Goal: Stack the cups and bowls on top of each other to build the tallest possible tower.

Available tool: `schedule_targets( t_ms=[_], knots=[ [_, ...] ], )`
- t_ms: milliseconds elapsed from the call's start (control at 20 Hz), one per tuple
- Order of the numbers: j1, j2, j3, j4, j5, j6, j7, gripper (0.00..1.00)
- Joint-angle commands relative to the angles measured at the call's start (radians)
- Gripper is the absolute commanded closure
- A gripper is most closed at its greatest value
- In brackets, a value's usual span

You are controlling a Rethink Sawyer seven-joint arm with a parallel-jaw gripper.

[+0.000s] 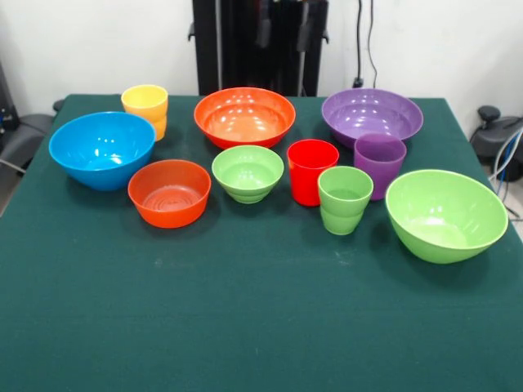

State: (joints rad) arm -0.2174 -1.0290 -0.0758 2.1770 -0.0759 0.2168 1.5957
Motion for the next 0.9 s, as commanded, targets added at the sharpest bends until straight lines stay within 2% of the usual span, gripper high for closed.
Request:
schedule_targets(
  t_ms=[50, 300, 550, 650, 800, 900],
  knots=[
    [-0.074, 0.124, 0.033, 0.026, -0.106, -0.104, 0.091, 0.00],
    [-0.136, 0.159, 0.042, 0.026, -0.157, -0.164, 0.086, 0.00],
    [-0.153, 0.234, 0.037, 0.000, -0.170, -0.216, 0.115, 0.00],
    [-0.151, 0.262, 0.025, 0.004, -0.145, -0.254, 0.159, 0.00],
    [-0.165, 0.318, 0.007, 0.022, -0.068, -0.323, 0.255, 0.00],
    [-0.165, 0.338, -0.009, 0.008, -0.056, -0.327, 0.263, 0.00]
  ],
)
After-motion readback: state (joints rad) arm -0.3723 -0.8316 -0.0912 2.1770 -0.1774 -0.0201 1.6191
